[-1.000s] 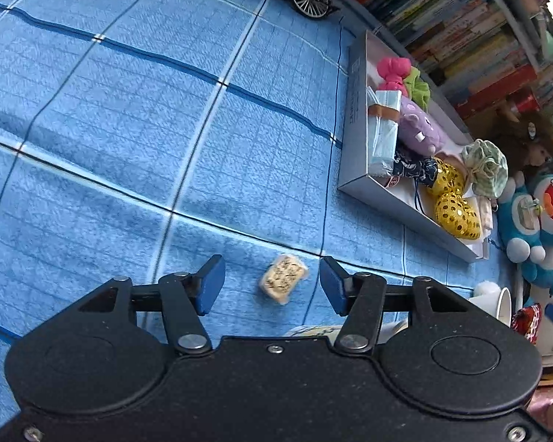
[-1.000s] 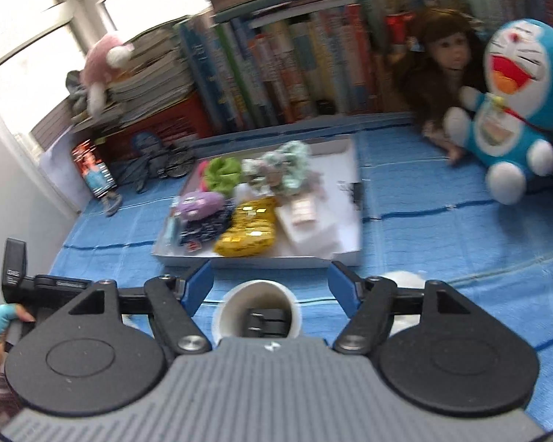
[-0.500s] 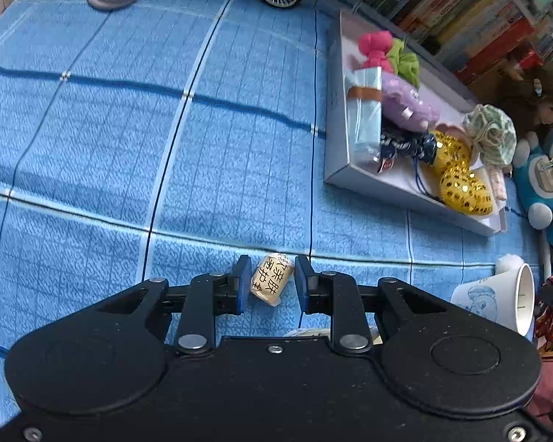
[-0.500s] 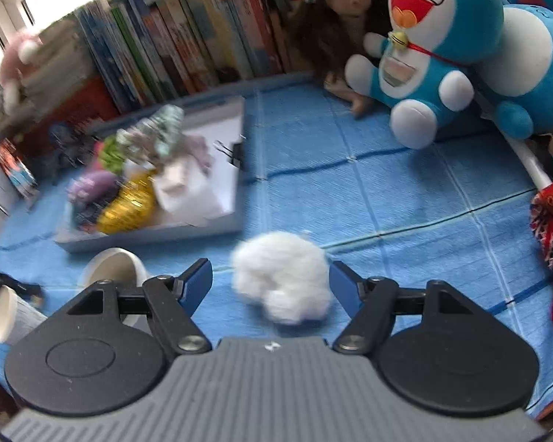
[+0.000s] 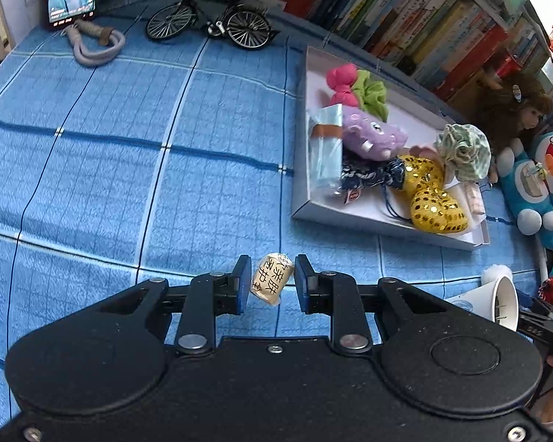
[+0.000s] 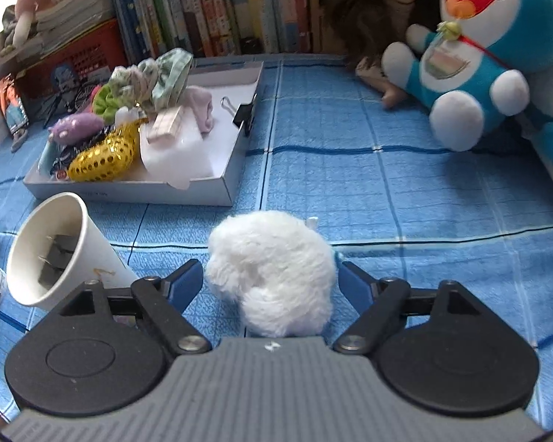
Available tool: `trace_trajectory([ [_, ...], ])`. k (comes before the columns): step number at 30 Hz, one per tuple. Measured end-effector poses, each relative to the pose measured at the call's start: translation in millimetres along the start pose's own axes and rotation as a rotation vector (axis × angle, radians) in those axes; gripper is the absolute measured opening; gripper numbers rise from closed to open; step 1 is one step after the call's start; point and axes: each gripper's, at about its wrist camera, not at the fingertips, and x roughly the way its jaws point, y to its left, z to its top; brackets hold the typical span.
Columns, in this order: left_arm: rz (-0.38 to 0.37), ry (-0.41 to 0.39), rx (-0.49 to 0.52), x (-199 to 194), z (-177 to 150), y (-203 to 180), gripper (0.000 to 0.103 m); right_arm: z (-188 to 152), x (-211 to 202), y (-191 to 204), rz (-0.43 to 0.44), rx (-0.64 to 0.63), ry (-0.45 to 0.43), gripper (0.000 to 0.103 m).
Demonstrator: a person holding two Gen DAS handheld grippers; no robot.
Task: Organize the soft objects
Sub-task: 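Lift and carry the cork tag and fluffy pompom over the tray with both tools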
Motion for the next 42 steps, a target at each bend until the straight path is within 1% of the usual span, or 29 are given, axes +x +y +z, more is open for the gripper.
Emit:
trace_trajectory([
  [2, 0.002, -0.005, 0.009, 0, 1, -5, 0.023, -2, 6, 0, -0.010, -0.001, 0.001, 0.088],
  [3, 0.002, -0.006, 0.015, 0, 1, -8, 0.023, -3, 8, 0, -0.016, -0.001, 0.001, 0.077],
  [4, 0.002, -0.008, 0.021, 0, 2, -11, 0.023, -5, 10, -1, -0.027, 0.003, 0.005, 0.072],
  [6, 0.000, -0.011, 0.034, -1, 2, -18, 0.023, -6, 9, -1, -0.030, 0.010, 0.001, 0.069],
  [11, -0.009, -0.014, 0.044, 0, 4, -29, 0.023, -8, -4, 0, -0.022, 0.002, -0.019, 0.068],
  [15, -0.026, -0.019, 0.053, -3, 6, -38, 0.023, -5, -19, 1, -0.019, 0.003, -0.055, 0.068],
  [22, -0.040, -0.061, 0.096, -14, 12, -62, 0.023, 21, -50, 9, -0.009, -0.009, -0.144, 0.068],
  [26, -0.021, -0.093, 0.152, -17, 15, -85, 0.023, 43, -62, 22, 0.024, -0.019, -0.189, 0.068],
  [31, 0.019, -0.143, 0.240, -13, 15, -117, 0.023, 65, -64, 43, 0.062, -0.032, -0.207, 0.068],
  [33, 0.043, -0.169, 0.281, -10, 12, -130, 0.023, 70, -62, 51, 0.074, -0.038, -0.208, 0.068],
  [36, 0.042, -0.183, 0.303, -5, 10, -141, 0.023, 74, -61, 62, 0.083, -0.053, -0.210, 0.068],
  [38, 0.041, -0.197, 0.309, -3, 7, -144, 0.023, 75, -59, 69, 0.089, -0.064, -0.212, 0.068],
  [42, 0.064, -0.245, 0.344, -3, 3, -150, 0.023, 77, -58, 78, 0.098, -0.075, -0.215, 0.069],
])
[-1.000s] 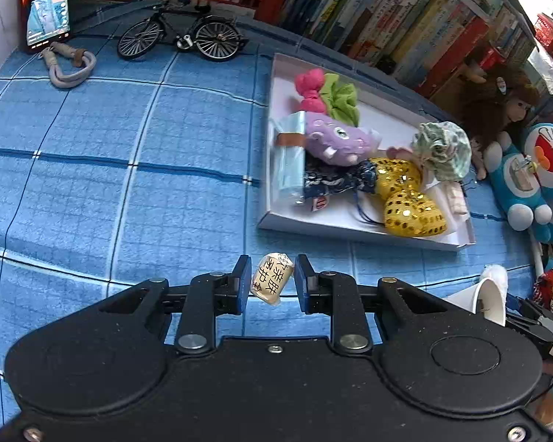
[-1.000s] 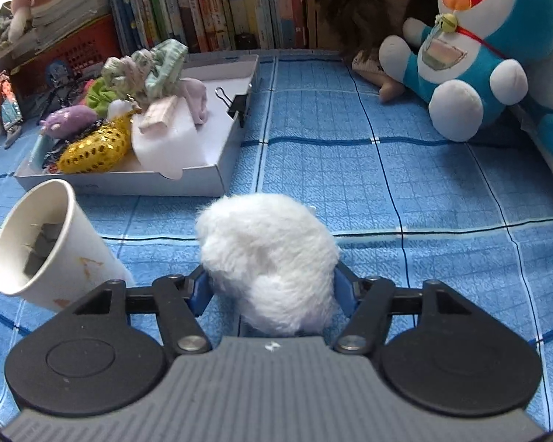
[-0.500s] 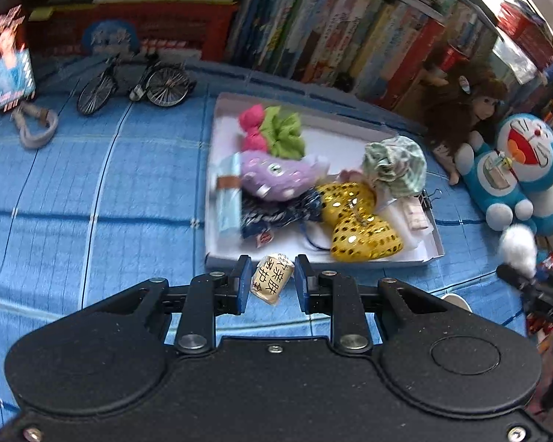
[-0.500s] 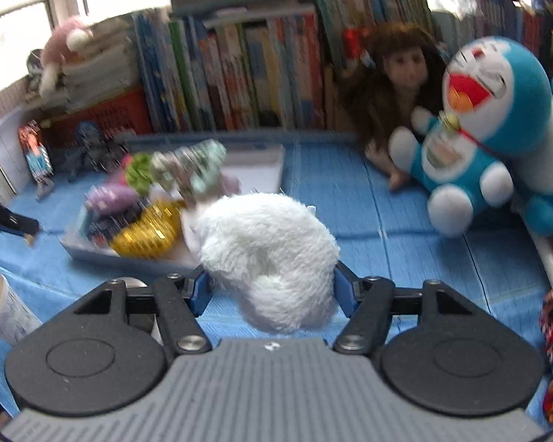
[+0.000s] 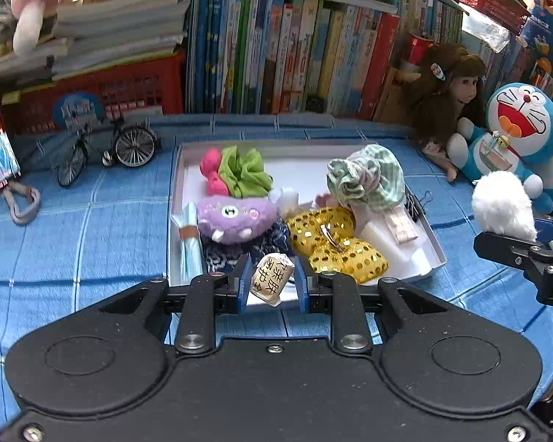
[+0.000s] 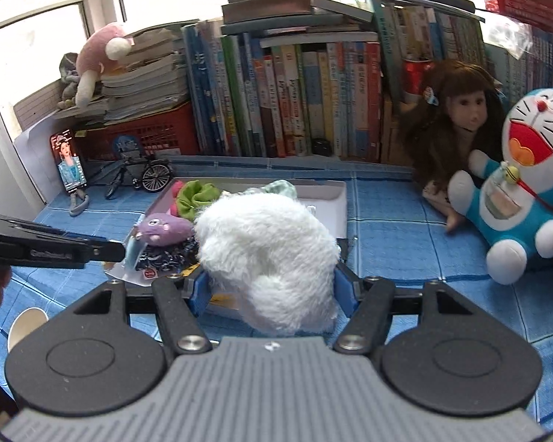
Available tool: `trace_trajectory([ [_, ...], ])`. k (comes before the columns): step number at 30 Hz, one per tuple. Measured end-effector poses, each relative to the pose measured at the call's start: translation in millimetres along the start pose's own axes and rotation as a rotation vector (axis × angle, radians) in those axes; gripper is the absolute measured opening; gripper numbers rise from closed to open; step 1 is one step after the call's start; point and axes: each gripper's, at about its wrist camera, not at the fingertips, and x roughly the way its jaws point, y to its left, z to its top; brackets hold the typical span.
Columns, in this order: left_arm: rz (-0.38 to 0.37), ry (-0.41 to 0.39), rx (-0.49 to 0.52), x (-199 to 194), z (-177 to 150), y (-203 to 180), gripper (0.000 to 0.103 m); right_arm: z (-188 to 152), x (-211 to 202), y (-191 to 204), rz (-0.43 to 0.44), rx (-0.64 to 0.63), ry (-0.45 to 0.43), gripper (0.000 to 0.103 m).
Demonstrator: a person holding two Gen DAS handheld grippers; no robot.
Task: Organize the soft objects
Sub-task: 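Lift and carry the cork tag and fluffy pompom over the tray with both tools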
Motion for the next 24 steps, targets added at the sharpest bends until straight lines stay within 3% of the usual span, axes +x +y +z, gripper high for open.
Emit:
trace_trajectory([
  [6, -0.032, -0.022, -0.023, -1, -1, 3, 0.024, 2, 1, 8, -0.010, 0.007, -0.041, 0.069],
  [12, -0.026, -0.123, -0.050, -7, -1, 11, 0.024, 3, 4, 12, 0.000, 0.046, -0.097, 0.069],
  [19, 0.008, -0.122, -0.069, 3, 12, 20, 0.024, 14, 23, 24, 0.013, 0.041, -0.077, 0.069],
  [24, 0.012, -0.096, -0.107, 16, 26, 27, 0.024, 23, 45, 35, 0.057, 0.020, -0.014, 0.069],
])
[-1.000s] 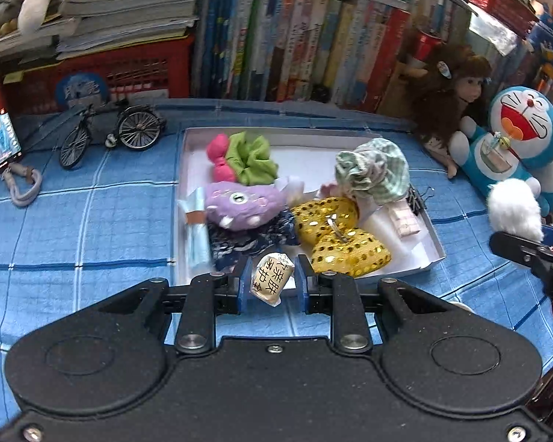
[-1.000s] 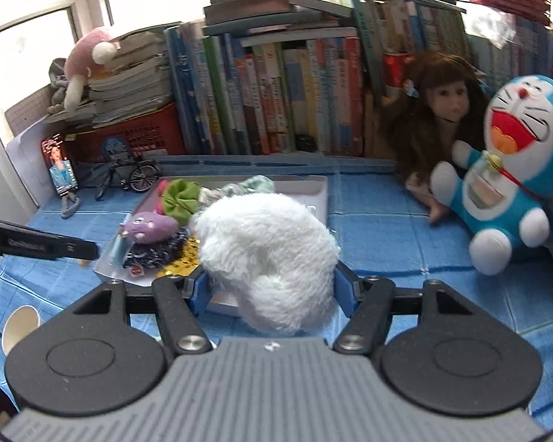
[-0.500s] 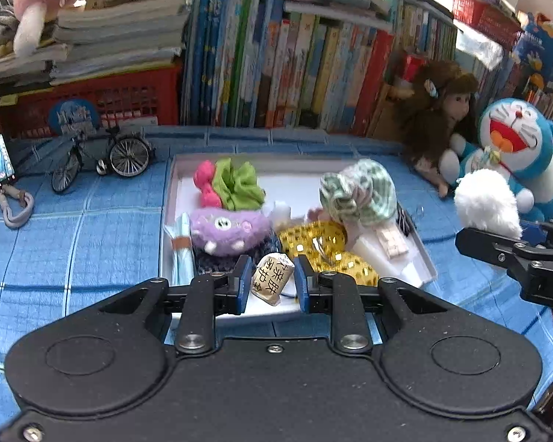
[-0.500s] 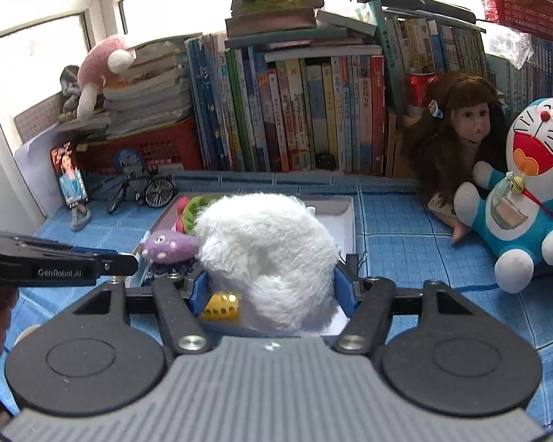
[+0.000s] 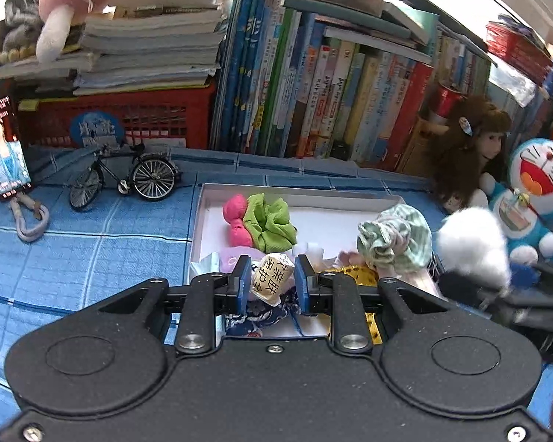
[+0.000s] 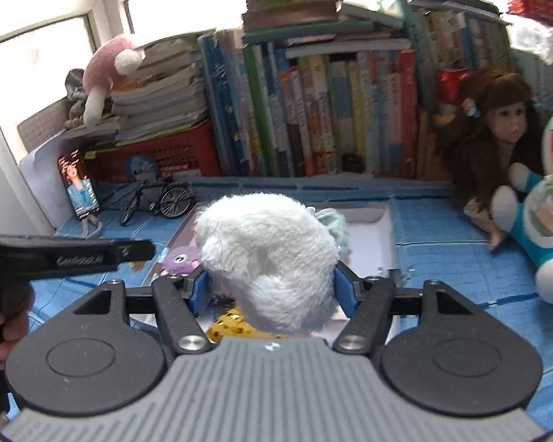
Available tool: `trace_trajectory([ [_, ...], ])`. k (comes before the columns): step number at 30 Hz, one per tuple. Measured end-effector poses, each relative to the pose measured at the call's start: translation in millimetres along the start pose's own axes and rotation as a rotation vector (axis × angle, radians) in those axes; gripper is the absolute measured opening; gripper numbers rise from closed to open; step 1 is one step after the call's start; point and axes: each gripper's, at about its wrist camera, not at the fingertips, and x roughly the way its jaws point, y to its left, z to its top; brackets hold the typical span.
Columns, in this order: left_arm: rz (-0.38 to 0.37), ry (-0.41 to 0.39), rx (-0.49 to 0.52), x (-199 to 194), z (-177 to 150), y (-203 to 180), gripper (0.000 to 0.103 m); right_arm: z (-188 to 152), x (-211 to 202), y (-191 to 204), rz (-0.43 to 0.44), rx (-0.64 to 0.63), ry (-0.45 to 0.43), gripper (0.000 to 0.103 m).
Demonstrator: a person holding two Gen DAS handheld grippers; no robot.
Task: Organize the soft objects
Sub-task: 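Lift and carry the cork tag and fluffy pompom over the tray with both tools, then lower the cork tag onto the purple plush while the right lowers the pompom beside the pink sock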
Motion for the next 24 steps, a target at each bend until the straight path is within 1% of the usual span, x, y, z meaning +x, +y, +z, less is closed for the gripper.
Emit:
trace_trajectory([
  [4, -0.027, 0.029, -0.041, 13, 12, 3, 0.024, 5, 21, 12, 0.022, -0.044, 0.067, 0.069],
  [7, -0.021, 0.038, -0.045, 23, 20, 1, 0.024, 8, 38, 19, 0.021, -0.077, 0.112, 0.069],
  [9, -0.031, 0.057, -0.043, 32, 25, 0, 0.024, 10, 50, 26, 0.021, -0.112, 0.140, 0.069],
  [15, -0.005, 0.075, -0.020, 59, 37, -5, 0.024, 13, 80, 41, -0.024, -0.199, 0.198, 0.070],
  [19, -0.002, 0.093, -0.022, 75, 44, -2, 0.024, 17, 97, 38, -0.028, -0.193, 0.233, 0.070],
  [24, 0.010, 0.118, -0.026, 91, 45, 4, 0.024, 21, 116, 29, -0.059, -0.178, 0.250, 0.069],
])
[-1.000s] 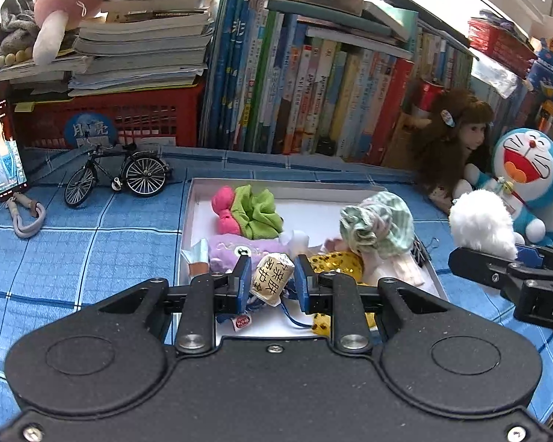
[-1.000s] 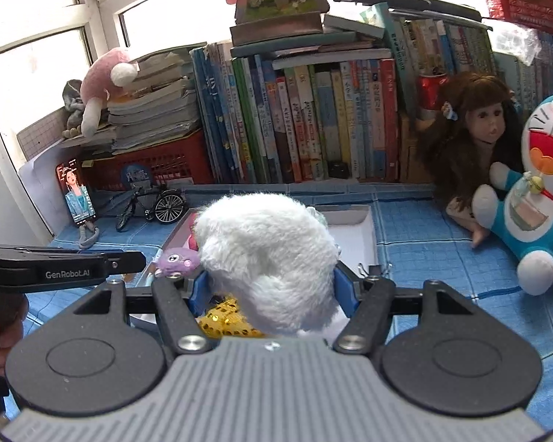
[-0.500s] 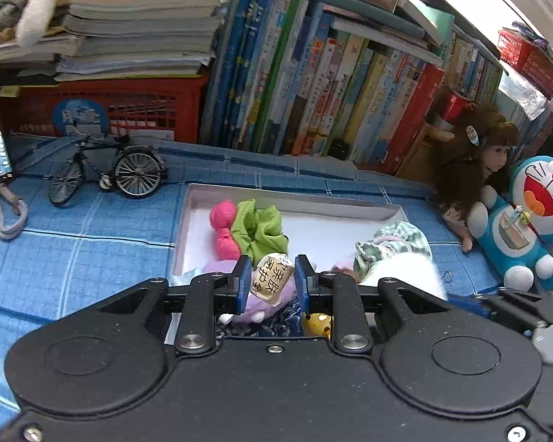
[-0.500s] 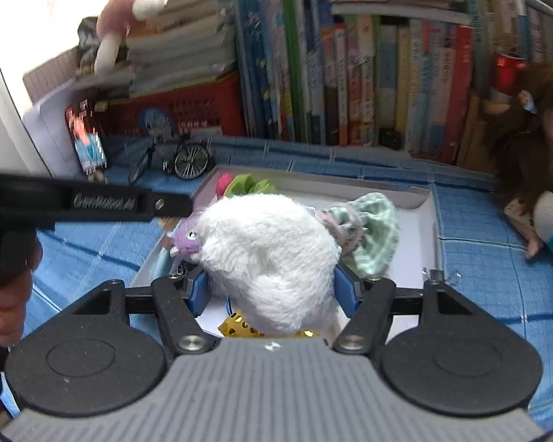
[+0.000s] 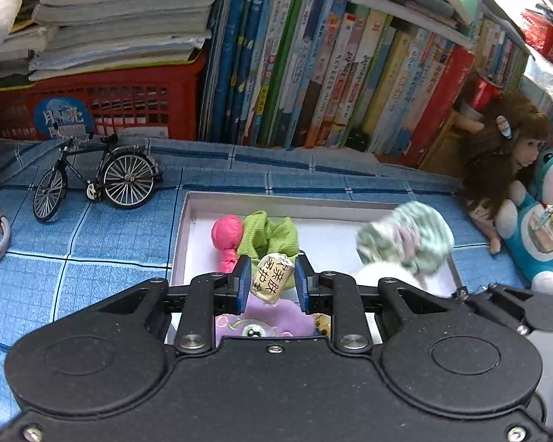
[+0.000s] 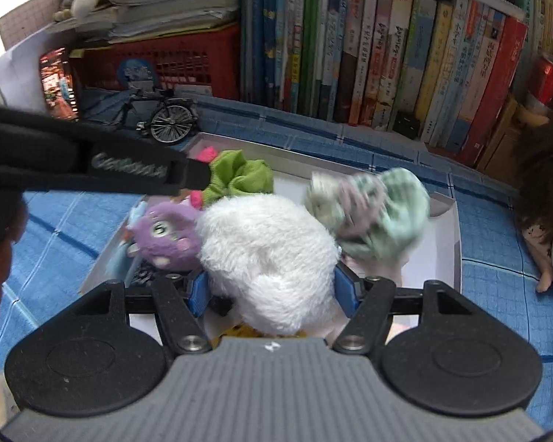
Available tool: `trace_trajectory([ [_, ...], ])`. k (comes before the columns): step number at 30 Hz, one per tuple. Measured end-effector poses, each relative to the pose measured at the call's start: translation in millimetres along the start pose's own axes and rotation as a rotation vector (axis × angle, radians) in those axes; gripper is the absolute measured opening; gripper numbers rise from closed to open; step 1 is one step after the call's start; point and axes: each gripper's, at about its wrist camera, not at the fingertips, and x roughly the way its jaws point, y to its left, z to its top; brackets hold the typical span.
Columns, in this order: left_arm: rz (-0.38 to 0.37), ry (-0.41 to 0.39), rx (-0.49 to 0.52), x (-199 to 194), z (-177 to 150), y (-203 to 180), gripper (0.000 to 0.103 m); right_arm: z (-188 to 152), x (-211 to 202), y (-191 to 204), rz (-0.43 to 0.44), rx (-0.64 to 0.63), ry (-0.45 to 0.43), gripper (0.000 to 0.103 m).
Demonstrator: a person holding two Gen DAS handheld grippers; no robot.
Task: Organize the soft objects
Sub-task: 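Lower the cork tag onto the purple plush while the right lowers the pompom beside the pink sock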
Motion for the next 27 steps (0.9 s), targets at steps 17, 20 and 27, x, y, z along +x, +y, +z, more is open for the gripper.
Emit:
trace_trajectory([
  [17, -0.004, 0.075, 0.028, 39, -6, 1, 0.024, 1, 37, -35, -0.027, 0.112, 0.006, 0.069],
  [20, 0.002, 0.083, 0.041, 43, -8, 0, 0.024, -3, 41, -33, -0.017, 0.103, 0.023, 0.068],
  [27, 0.024, 0.107, 0.058, 54, -11, 3, 0.024, -3, 47, -45, 0.022, 0.167, 0.052, 0.067],
])
